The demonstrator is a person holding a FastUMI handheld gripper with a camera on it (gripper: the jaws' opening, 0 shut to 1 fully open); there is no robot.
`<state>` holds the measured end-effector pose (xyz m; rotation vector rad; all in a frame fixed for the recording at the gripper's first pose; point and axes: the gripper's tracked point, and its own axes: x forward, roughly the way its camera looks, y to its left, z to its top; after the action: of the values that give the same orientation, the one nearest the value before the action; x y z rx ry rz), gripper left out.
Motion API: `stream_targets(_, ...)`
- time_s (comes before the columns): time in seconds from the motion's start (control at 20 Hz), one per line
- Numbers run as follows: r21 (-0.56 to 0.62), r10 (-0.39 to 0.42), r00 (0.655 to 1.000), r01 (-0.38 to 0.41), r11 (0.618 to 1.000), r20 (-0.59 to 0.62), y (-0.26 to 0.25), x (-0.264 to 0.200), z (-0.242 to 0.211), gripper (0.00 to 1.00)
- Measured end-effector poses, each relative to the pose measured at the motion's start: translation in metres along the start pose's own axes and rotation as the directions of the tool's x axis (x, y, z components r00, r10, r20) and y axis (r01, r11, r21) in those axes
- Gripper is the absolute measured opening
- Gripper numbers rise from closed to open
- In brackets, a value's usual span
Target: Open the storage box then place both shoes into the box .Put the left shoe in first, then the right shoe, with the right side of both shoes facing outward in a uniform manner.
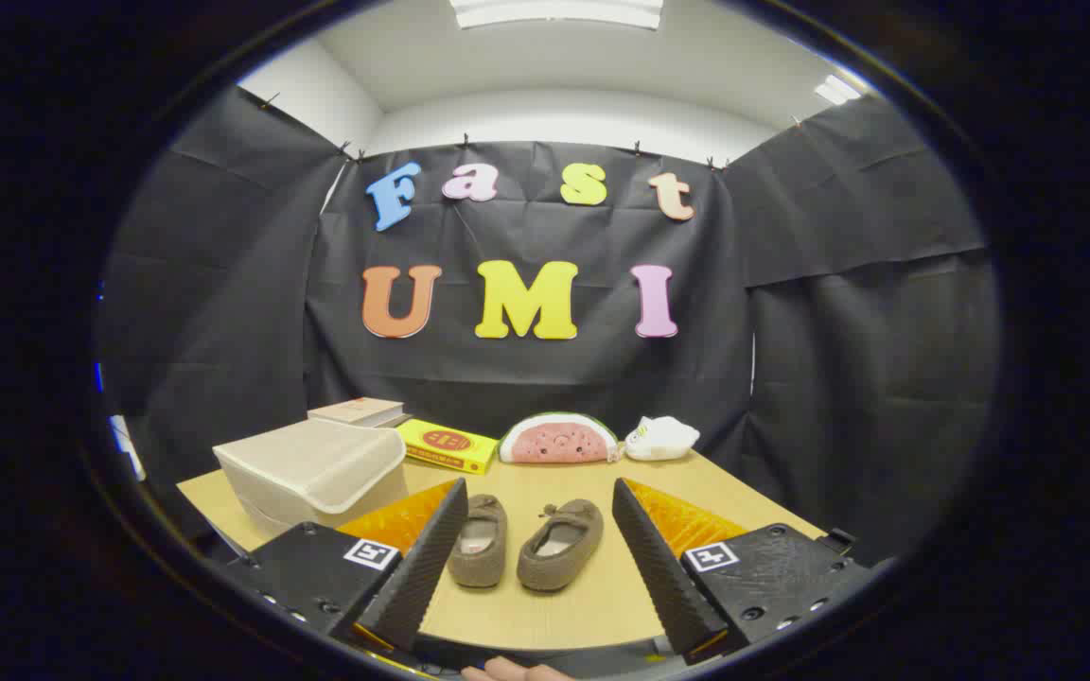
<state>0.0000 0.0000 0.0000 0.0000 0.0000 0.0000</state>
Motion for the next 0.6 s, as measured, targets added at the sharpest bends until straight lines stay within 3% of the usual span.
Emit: stream_targets(0.6,0.018,-0.015,1.0,0.015,1.0,-0.008,-0.0051,0.0081,-0.0071,0.95)
